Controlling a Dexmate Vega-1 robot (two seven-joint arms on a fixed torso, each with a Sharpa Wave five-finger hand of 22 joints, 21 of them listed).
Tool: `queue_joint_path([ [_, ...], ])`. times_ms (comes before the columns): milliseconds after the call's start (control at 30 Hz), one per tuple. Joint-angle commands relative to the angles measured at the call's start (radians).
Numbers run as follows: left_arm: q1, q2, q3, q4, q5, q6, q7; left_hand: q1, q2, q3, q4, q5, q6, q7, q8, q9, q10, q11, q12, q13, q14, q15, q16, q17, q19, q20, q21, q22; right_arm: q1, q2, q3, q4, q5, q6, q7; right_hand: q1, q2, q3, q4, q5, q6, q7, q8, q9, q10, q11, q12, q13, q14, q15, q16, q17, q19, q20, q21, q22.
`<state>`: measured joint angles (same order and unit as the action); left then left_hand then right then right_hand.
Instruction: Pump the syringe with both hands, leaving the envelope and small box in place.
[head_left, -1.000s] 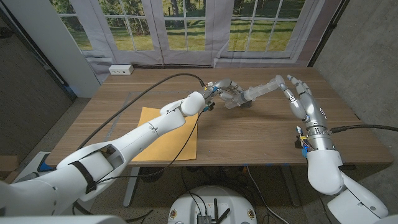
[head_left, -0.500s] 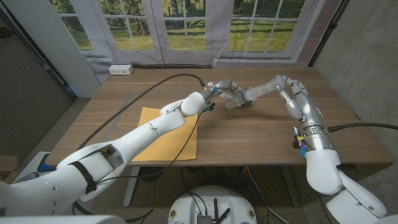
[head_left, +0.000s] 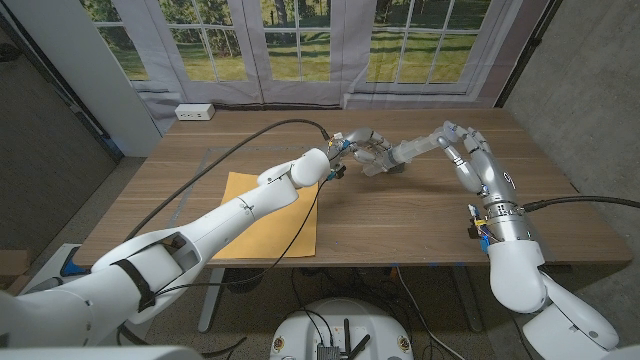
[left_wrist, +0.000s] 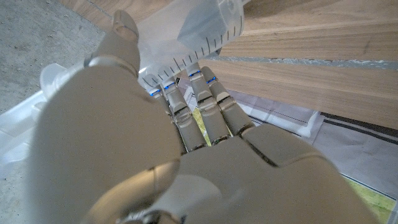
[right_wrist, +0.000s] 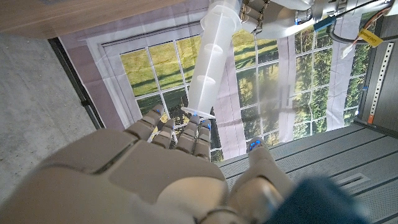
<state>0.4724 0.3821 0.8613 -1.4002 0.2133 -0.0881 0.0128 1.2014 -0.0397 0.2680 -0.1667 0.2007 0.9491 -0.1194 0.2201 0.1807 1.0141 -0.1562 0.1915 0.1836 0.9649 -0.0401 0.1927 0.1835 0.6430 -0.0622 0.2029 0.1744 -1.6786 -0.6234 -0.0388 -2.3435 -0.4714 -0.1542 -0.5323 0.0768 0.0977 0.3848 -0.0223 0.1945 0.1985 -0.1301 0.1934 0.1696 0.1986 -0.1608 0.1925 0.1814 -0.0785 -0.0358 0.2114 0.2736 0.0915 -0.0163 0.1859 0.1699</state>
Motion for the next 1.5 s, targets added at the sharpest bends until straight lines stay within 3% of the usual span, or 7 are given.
queue_joint_path([
  [33, -0.008, -0.006, 0.002, 0.015, -0.002, -0.010, -0.001, 0.012, 0.124, 0.009, -0.001, 0.005, 0.069, 0.021, 0.007, 0.020, 0.057, -0.049, 0.005, 0.012, 0.110, -0.204, 0.005, 0.002, 0.010, -0.141, 0.004, 0.005, 0.019, -0.009, -0.013, 0.008, -0.007, -0.002, 0.011, 0.001, 0.040, 0.002, -0.008, -0.006, 0.013, 0.001, 0.005, 0.004, 0.012, -0.003, 0.005, 0.000, -0.002, -0.031, 0.006, 0.003, 0.004, -0.007, 0.004, 0.001],
  [633, -0.022, -0.022, 0.009, 0.048, 0.003, -0.028, 0.008, 0.014, 0.127, 0.010, -0.001, 0.005, 0.074, 0.019, 0.009, 0.021, 0.059, -0.049, 0.006, 0.013, 0.115, -0.204, 0.007, 0.003, 0.011, -0.141, 0.004, 0.005, 0.042, -0.020, -0.023, 0.025, 0.010, 0.005, 0.014, 0.001, 0.043, 0.006, -0.013, -0.009, 0.041, 0.009, 0.007, 0.005, 0.050, 0.015, 0.010, 0.002, 0.001, -0.034, 0.015, 0.002, 0.011, -0.016, 0.007, 0.001],
  [867, -0.026, -0.029, 0.009, 0.062, -0.001, -0.031, 0.010, 0.014, 0.126, 0.010, -0.002, 0.005, 0.074, 0.021, 0.009, 0.021, 0.061, -0.049, 0.007, 0.013, 0.116, -0.204, 0.008, 0.003, 0.011, -0.142, 0.004, 0.005, 0.053, -0.030, -0.030, 0.028, 0.006, 0.001, 0.019, 0.001, 0.044, 0.008, -0.015, -0.010, 0.060, 0.015, 0.011, 0.005, 0.072, 0.018, 0.014, 0.002, 0.006, -0.036, 0.019, 0.001, 0.022, -0.005, 0.010, 0.001],
  [1500, -0.042, -0.045, 0.012, 0.094, -0.009, -0.044, 0.016, 0.016, 0.128, 0.011, -0.002, 0.005, 0.075, 0.029, 0.008, 0.022, 0.063, -0.048, 0.008, 0.014, 0.117, -0.204, 0.007, 0.003, 0.012, -0.142, 0.004, 0.005, 0.093, -0.045, -0.064, 0.050, 0.013, -0.002, 0.018, -0.002, 0.046, 0.010, -0.016, -0.011, 0.095, 0.028, 0.015, 0.006, 0.096, 0.025, 0.013, 0.003, 0.014, -0.037, 0.028, 0.001, 0.025, -0.009, 0.009, 0.001],
])
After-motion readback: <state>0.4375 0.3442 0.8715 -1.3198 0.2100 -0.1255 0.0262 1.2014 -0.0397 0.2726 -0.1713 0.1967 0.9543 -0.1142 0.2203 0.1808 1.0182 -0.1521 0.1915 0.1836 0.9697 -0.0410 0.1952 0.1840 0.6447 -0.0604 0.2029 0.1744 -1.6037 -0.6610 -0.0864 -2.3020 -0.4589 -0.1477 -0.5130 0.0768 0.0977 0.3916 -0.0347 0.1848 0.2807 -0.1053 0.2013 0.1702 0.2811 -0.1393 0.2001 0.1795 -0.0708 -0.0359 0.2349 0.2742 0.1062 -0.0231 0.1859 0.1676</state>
